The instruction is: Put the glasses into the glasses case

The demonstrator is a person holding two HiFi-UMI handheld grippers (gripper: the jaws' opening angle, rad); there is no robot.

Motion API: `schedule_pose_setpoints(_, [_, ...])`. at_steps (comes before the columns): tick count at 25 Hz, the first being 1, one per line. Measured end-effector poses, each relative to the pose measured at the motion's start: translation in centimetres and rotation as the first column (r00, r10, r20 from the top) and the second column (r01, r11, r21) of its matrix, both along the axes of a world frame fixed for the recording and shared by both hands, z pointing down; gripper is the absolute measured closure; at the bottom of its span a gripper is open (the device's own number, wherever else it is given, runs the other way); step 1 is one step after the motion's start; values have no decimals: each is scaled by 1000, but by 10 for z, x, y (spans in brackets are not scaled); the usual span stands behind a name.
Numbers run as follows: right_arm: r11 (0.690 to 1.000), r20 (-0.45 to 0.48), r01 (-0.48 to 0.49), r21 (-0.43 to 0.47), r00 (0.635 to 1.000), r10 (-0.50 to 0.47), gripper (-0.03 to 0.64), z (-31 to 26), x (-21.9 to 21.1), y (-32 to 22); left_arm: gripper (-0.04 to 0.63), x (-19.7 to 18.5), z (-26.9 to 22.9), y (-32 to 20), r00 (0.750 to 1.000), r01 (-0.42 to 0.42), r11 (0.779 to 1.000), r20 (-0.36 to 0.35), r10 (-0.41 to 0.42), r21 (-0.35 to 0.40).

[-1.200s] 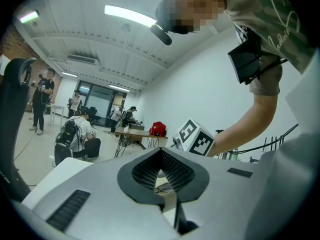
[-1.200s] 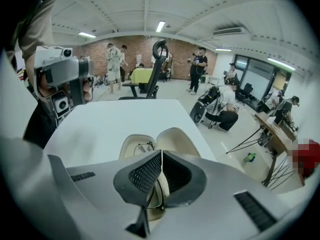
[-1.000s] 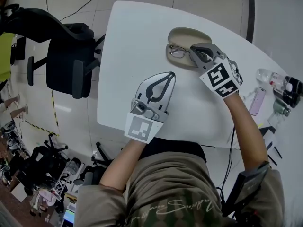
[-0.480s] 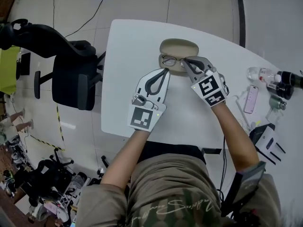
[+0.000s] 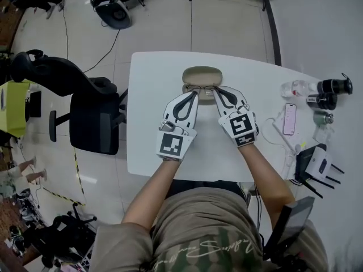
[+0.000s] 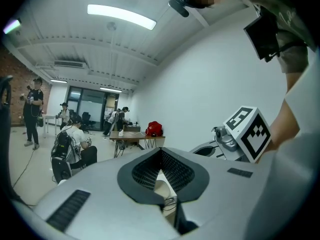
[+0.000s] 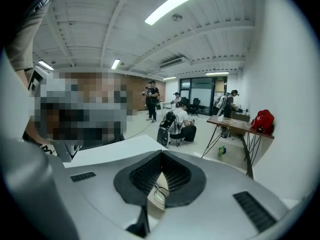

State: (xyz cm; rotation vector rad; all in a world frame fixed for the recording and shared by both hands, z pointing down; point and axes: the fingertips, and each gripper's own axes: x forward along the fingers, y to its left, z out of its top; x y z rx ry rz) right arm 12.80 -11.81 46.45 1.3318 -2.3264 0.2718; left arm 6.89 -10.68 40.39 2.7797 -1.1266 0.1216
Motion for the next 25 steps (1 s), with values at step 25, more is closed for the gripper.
schedule_pose_setpoints(25, [964, -26, -192, 184, 979, 200, 604, -69, -21, 86, 591, -31, -60, 71, 995, -67, 994, -64, 73, 87])
